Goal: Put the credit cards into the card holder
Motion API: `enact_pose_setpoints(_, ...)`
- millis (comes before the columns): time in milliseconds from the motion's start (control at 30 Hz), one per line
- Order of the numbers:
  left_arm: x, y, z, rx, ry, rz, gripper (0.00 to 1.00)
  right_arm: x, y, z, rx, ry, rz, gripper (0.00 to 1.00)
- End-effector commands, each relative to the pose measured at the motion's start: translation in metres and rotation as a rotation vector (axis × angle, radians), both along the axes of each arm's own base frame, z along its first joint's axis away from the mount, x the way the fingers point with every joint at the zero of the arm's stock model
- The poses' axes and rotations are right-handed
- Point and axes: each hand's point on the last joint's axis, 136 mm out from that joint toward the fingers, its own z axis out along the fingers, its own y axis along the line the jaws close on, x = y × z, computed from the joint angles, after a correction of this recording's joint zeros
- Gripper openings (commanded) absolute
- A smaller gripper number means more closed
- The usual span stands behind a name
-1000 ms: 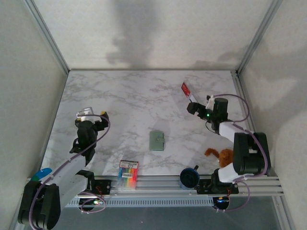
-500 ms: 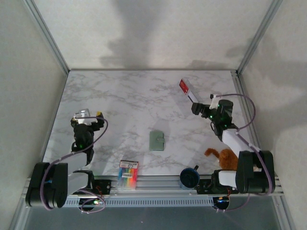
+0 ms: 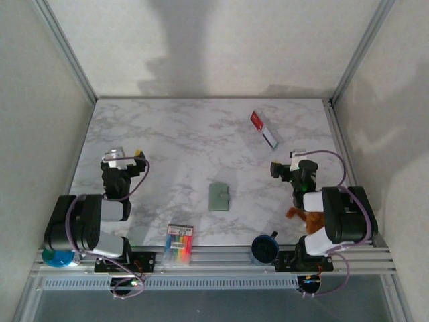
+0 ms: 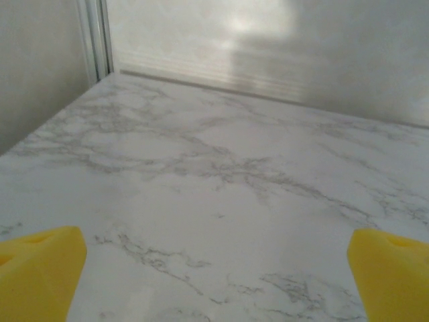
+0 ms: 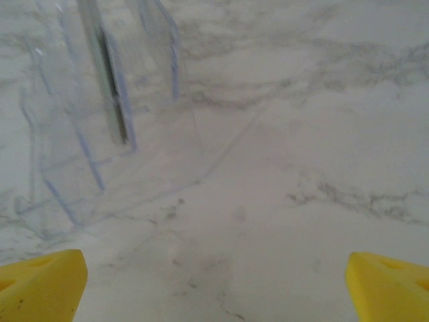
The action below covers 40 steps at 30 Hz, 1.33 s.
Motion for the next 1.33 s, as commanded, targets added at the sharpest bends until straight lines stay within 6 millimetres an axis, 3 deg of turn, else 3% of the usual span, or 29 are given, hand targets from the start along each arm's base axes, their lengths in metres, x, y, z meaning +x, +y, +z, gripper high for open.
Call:
enact_pose_setpoints(0,0.004,0.001,0.010,-0.022,-0.060,0.010,0.99,0.015,-0.015,0.030,-0.023,-0.135,-0.096,0.99)
enact_pose_setpoints(67,0.006,0.001,0.009,-0.015,-0.050,0.026,0.99,0.015,-0.024,0.030,-0.016,-0.135,-0.150,0.99)
enact_pose_setpoints(200,0.007,0.002,0.008,-0.015,-0.047,0.029,1.00,0.023,-0.019,0.026,-0.023,-0.080,-0.120,0.99)
enact_pose_setpoints(1300,0.008,0.002,0.008,-0.007,-0.044,0.047,0.99,0.025,-0.012,0.025,-0.039,-0.066,-0.087,0.99)
